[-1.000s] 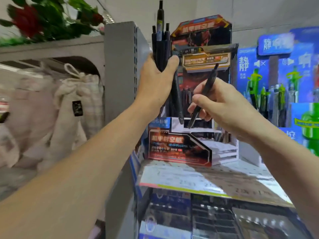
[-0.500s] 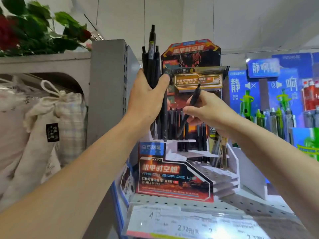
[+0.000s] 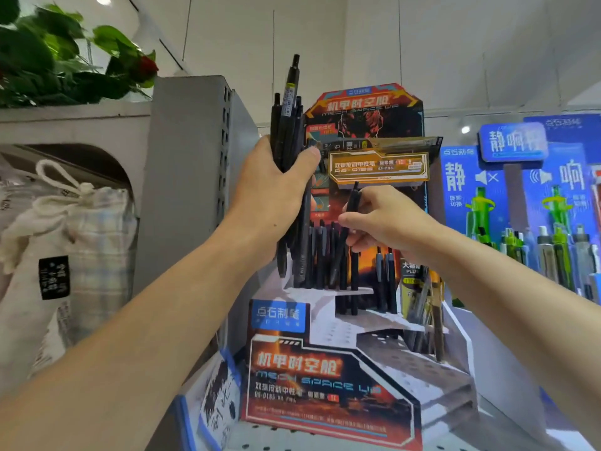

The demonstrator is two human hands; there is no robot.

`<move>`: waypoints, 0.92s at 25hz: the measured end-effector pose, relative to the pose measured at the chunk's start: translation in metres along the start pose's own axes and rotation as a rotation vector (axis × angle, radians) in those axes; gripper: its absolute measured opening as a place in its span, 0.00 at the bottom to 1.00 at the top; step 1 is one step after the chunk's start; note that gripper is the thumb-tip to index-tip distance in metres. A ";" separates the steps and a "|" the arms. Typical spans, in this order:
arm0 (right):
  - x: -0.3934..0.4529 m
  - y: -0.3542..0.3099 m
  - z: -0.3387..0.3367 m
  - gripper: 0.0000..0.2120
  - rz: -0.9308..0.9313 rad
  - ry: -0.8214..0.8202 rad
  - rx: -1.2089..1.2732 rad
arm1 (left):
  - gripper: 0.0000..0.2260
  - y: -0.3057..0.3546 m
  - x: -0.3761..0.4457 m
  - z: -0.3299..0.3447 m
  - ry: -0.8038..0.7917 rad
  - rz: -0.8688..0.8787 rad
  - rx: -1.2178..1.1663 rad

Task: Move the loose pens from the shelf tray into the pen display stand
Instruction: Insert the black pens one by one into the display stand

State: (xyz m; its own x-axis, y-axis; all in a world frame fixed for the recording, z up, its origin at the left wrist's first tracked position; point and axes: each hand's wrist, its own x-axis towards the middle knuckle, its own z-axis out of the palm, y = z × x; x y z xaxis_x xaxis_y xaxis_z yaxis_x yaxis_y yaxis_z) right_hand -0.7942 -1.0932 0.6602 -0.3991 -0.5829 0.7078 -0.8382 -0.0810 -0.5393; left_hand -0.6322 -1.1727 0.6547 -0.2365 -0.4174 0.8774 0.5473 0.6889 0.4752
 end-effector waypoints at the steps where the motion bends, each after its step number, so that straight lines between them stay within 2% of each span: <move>1: 0.002 0.000 0.000 0.02 -0.017 0.006 -0.011 | 0.06 -0.001 0.002 0.000 -0.013 0.001 0.004; 3: 0.007 -0.001 0.001 0.02 -0.020 0.006 -0.045 | 0.04 -0.003 0.004 0.001 -0.033 0.013 0.018; 6: 0.014 0.002 0.004 0.07 0.011 0.005 -0.105 | 0.05 -0.009 0.005 0.001 -0.041 0.034 0.025; 19: 0.015 0.008 0.009 0.06 0.052 -0.026 -0.112 | 0.04 -0.018 0.011 -0.003 -0.076 0.007 -0.003; 23: 0.014 0.007 0.015 0.05 0.045 -0.050 -0.119 | 0.08 -0.020 0.011 -0.005 -0.079 -0.012 0.008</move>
State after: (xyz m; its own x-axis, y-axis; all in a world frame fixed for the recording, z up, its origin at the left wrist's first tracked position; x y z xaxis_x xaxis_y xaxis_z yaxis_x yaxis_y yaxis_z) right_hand -0.8001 -1.1139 0.6600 -0.4206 -0.6238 0.6588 -0.8593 0.0410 -0.5098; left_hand -0.6420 -1.1940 0.6540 -0.3060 -0.3778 0.8739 0.5379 0.6887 0.4861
